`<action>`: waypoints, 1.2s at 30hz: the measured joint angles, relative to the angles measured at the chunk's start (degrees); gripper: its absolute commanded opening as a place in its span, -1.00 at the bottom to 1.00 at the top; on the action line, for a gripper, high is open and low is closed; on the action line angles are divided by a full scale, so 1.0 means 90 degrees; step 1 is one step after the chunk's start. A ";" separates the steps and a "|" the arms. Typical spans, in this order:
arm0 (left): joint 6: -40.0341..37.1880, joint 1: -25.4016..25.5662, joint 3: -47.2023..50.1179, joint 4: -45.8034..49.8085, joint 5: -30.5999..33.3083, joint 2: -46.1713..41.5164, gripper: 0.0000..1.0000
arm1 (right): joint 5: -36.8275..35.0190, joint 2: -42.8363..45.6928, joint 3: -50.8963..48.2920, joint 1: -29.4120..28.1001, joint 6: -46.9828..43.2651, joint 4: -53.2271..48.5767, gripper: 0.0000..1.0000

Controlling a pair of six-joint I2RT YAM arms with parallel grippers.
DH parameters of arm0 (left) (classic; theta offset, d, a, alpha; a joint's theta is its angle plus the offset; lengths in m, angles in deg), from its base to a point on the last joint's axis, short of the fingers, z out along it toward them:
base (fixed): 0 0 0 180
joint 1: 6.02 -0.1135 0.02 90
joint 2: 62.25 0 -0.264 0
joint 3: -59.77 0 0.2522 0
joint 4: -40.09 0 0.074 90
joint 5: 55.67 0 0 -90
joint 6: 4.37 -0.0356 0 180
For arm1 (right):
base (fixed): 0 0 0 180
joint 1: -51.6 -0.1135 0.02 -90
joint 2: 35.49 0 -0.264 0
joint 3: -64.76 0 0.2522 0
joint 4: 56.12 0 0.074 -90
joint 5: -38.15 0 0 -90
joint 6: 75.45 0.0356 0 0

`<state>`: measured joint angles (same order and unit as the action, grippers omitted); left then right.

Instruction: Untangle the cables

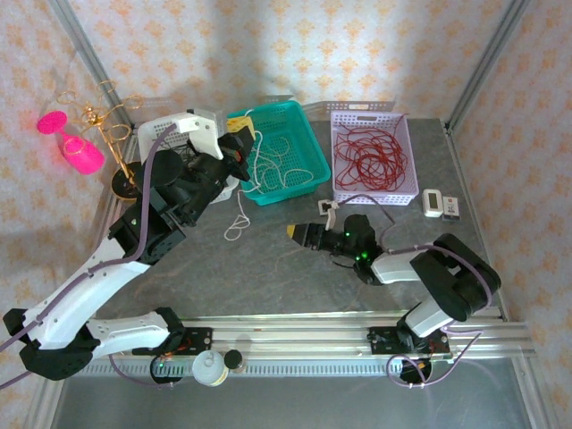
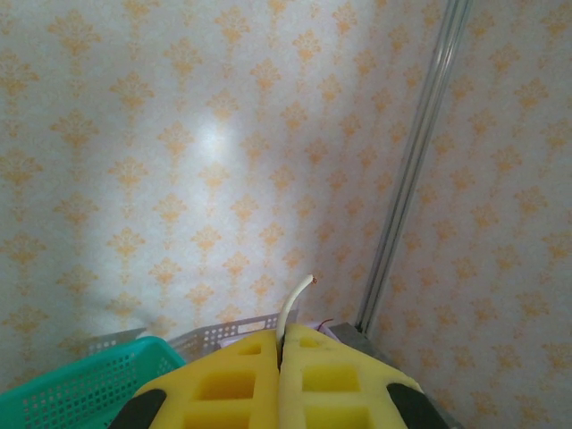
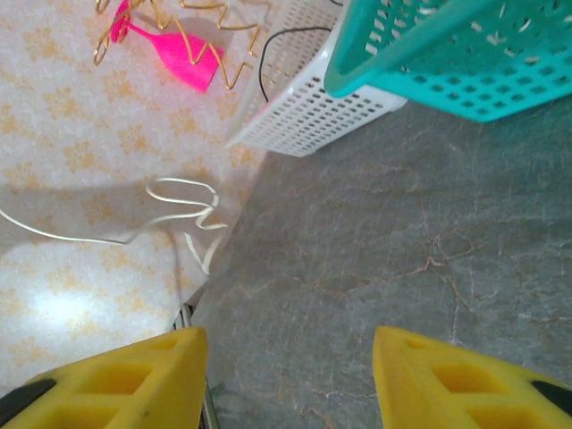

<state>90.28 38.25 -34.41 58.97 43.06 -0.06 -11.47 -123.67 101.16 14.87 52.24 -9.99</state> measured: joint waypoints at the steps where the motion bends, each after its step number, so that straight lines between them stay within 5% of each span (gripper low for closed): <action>1: 0.0002 0.0000 0.0000 -0.0002 0.0000 0.0000 -1.00 | 0.0015 -0.0041 0.0000 -0.0019 0.0005 0.0022 0.05; 16: 0.0007 0.0000 0.0000 -0.0002 -0.0107 0.0005 -1.00 | 0.0141 -0.0682 0.0602 -0.0070 0.0044 0.0260 0.02; 24: 0.0053 0.0000 -0.0049 0.0034 -0.0270 0.0085 -1.00 | 0.0117 -0.0947 0.0886 -0.0068 -0.0046 0.0255 -0.62; 30: 0.0051 0.0000 -0.0189 0.0097 -0.0279 0.0109 -1.00 | 0.0124 -0.0991 0.0952 -0.0068 -0.0158 0.0228 -0.80; 34: 0.0036 0.0000 -0.0476 0.0124 -0.0277 0.0233 -1.00 | 0.0136 -0.0991 0.0952 -0.0070 -0.0372 0.0049 -0.80; 36: 0.0017 0.0000 -0.0658 0.0131 -0.0277 0.0323 -1.00 | 0.0138 -0.0991 0.0952 -0.0070 -0.0461 -0.0063 -0.59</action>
<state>90.43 38.25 -40.34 60.15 40.57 2.85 -10.22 -132.59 109.72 14.24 48.09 -10.55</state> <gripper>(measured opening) 0.041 0.135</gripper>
